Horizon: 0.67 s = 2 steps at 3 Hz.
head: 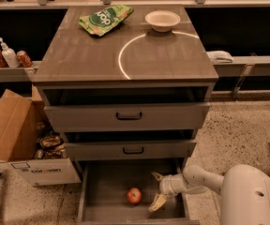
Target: Pick apple from bottom drawer and place on counter
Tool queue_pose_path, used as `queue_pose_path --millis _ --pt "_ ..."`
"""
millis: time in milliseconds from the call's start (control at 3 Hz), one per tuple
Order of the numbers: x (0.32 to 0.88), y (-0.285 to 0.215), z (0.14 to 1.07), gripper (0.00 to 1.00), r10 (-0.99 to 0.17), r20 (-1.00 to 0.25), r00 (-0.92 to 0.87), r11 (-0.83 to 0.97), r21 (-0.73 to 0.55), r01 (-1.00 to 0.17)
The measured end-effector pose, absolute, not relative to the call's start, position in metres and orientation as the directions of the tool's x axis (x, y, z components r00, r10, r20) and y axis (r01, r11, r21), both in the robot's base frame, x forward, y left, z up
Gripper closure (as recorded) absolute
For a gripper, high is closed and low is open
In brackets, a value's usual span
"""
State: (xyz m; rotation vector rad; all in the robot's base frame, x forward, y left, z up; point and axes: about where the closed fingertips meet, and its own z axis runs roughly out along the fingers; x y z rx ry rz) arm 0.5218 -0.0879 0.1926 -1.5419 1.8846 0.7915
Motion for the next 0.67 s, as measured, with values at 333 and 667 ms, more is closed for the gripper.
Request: queue_pose_path --millis 333,667 --pt "0.531 -0.082 0.181 0.00 -0.640 -0.755 -0.145 0.156 0.057 -0.986" --pt "0.539 -0.071 0.170 0.00 -0.635 -0.765 -0.111 0.126 0.039 -0.991"
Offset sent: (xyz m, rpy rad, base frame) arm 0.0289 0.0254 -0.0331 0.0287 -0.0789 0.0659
